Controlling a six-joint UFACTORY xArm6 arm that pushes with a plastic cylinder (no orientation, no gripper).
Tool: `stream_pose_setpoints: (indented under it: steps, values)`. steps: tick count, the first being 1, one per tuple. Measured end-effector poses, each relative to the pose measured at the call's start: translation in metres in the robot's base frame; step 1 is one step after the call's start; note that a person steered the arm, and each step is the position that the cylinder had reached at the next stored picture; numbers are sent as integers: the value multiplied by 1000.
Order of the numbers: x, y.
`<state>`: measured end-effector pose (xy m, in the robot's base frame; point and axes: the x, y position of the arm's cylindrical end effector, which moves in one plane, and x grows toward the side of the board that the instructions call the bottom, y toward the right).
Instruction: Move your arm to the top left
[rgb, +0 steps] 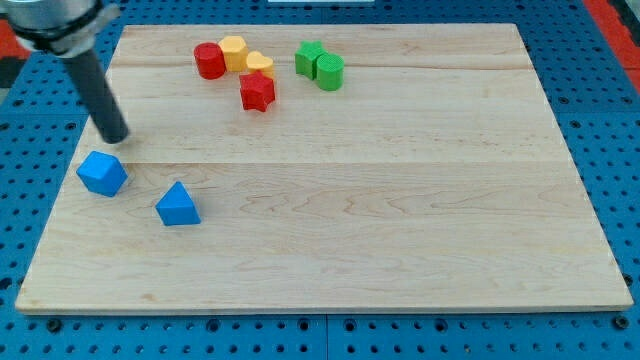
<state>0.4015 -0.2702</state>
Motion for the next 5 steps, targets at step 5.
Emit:
stream_pose_setpoints:
  steps: [5]
  values:
    - [41, 7]
